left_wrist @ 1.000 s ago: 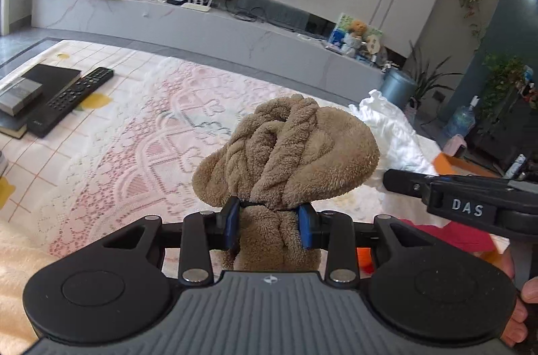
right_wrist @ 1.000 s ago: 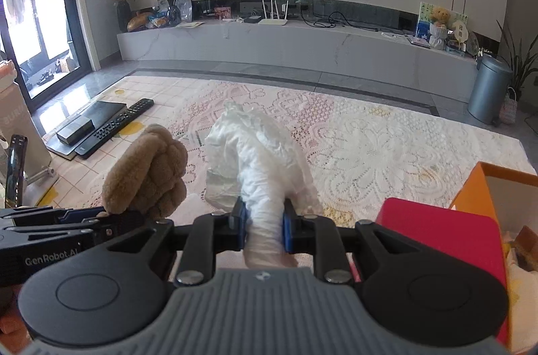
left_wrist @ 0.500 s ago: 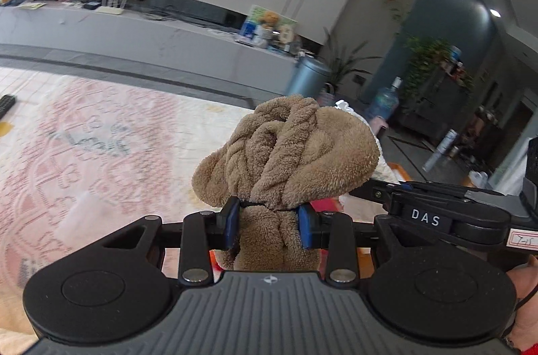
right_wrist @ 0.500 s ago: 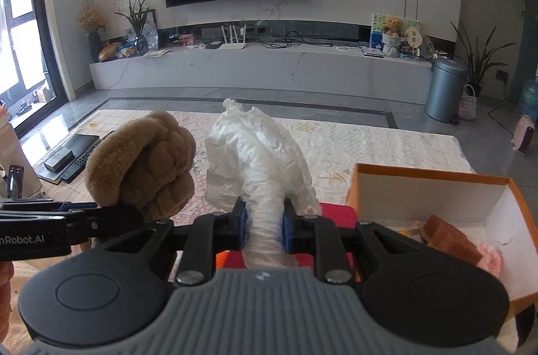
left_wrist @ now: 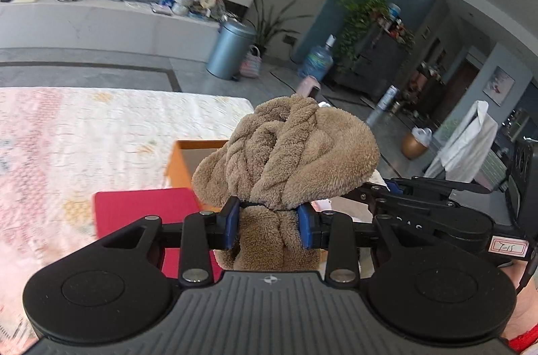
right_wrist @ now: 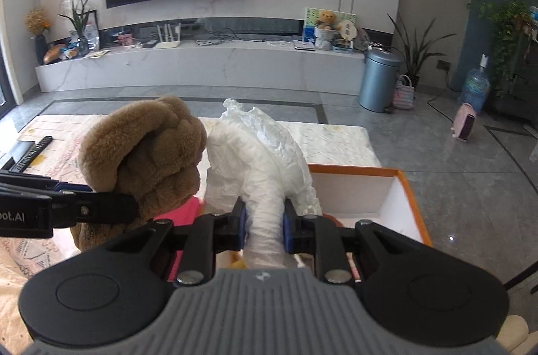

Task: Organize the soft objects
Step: 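Carry the rope plush and white bag into the orange box and open both tools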

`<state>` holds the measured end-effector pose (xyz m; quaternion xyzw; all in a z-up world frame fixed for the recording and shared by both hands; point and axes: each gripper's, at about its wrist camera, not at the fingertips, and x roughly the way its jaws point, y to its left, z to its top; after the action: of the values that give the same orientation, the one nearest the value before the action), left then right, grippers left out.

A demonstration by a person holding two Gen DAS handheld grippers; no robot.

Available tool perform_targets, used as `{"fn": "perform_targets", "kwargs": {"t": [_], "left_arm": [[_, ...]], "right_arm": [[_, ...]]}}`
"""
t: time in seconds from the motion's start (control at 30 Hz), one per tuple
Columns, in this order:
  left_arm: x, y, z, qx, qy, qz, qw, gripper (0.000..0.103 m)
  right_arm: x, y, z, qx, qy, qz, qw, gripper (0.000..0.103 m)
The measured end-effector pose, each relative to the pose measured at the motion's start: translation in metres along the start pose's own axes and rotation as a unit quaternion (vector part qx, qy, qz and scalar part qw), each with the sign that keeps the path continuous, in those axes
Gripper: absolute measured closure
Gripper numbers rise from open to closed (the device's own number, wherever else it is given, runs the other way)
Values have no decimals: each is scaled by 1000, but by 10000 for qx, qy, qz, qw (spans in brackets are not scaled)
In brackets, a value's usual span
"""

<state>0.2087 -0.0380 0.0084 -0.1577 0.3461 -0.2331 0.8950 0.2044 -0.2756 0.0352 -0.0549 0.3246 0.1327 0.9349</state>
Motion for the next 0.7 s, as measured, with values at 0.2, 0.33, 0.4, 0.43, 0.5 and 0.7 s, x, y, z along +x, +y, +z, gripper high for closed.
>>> {"fn": "perform_targets", "kwargs": {"t": [0.2, 0.33, 0.4, 0.43, 0.5, 0.7], "left_arm": [[35, 8, 22, 62, 354, -40, 9993, 63], [58, 4, 24, 229, 663, -9, 9975, 63], [72, -1, 23, 369, 797, 46, 9961, 63], [80, -3, 23, 429, 857, 87, 9954, 63], [96, -11, 22, 516, 993, 231, 9935, 63], [129, -23, 10, 942, 1254, 941, 9831, 63]], "right_arm": [[20, -46, 8, 447, 231, -128, 9987, 84], [46, -65, 6, 646, 512, -133, 9965, 84], [62, -68, 2, 589, 683, -208, 9957, 84], [70, -69, 1, 538, 763, -296, 9952, 83], [87, -77, 1, 536, 910, -419, 9935, 83], [133, -110, -6, 705, 1388, -762, 9849, 83]]}}
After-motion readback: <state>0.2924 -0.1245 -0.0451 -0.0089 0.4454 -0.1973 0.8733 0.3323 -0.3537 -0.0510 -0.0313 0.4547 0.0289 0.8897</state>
